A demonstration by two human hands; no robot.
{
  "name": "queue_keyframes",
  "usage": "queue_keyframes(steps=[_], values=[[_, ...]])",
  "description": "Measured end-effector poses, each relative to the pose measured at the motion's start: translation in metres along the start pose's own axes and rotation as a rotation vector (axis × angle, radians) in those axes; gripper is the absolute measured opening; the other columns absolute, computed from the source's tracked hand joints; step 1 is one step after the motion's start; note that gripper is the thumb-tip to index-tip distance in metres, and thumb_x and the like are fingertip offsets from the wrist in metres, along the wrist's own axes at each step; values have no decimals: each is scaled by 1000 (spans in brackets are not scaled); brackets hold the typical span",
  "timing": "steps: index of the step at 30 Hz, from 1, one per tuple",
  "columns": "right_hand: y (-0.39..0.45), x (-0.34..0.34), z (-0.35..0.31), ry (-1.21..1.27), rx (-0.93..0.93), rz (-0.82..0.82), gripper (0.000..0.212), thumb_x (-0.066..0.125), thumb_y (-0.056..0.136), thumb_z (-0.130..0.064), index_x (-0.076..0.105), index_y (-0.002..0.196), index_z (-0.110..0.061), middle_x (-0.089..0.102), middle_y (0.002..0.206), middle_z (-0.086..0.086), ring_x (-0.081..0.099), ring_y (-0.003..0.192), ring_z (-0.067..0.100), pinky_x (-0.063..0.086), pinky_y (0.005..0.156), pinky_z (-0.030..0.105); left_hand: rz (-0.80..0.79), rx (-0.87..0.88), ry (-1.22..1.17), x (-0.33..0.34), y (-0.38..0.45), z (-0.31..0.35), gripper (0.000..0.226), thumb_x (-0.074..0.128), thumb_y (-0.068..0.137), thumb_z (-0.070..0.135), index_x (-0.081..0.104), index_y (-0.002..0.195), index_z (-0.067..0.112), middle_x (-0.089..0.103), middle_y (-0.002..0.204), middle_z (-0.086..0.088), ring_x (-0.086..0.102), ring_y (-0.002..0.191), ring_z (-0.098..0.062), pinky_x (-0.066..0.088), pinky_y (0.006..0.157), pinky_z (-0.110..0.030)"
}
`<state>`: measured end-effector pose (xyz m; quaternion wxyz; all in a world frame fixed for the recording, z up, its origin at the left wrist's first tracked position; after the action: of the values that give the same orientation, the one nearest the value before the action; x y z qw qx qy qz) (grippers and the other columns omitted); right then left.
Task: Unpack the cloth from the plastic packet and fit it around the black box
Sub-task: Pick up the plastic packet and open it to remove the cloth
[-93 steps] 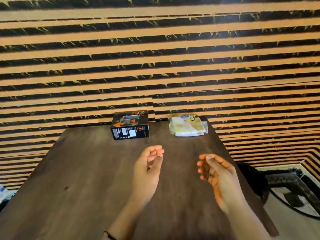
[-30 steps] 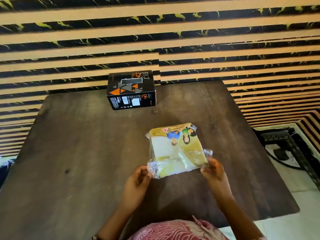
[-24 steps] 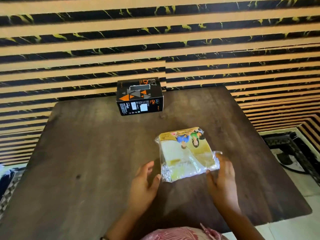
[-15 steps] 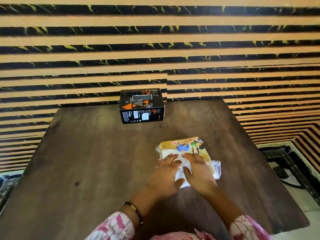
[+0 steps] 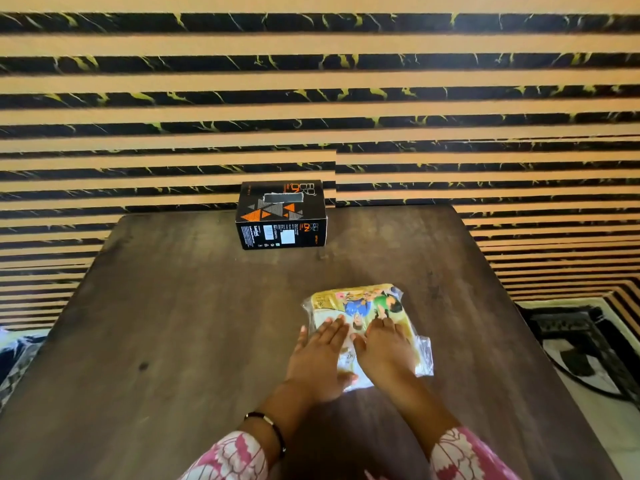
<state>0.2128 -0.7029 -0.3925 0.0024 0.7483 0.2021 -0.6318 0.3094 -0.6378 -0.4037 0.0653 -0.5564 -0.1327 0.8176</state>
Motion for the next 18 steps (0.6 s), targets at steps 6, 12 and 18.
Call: queue_keyframes(steps=[6,12,18], values=[[6,-6,5,129,59,65,35,40,91,-33,61,110,-13,63,118,7,56,111,25,47,93,34,27,-3,-54,4,1,-1,87,55,86,49,2,149,24,-6,159,10,-7,145,-10,-7,116,-41],[4,0,6,114,12,98,31,40,92,-26,54,118,-17,56,127,3,49,119,25,44,94,35,35,-17,-62,4,1,-1,87,56,85,48,2,149,25,-5,159,10,-6,145,-9,-7,116,-41],[-2,0,12,451,-52,70,11,44,91,-18,52,84,-22,62,95,3,54,97,24,43,84,35,37,-16,-55,4,1,-4,88,55,84,51,1,149,26,-5,159,11,-7,145,-8,-8,116,-43]])
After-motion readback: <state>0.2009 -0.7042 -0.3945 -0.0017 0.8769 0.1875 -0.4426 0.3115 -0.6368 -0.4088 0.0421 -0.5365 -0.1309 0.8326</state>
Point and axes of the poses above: each hand's wrist, its own y-axis towards the middle knuckle, its own x-axis out of the palm, z = x × y, the point moved 7 cm from there along y, towards the middle knuckle
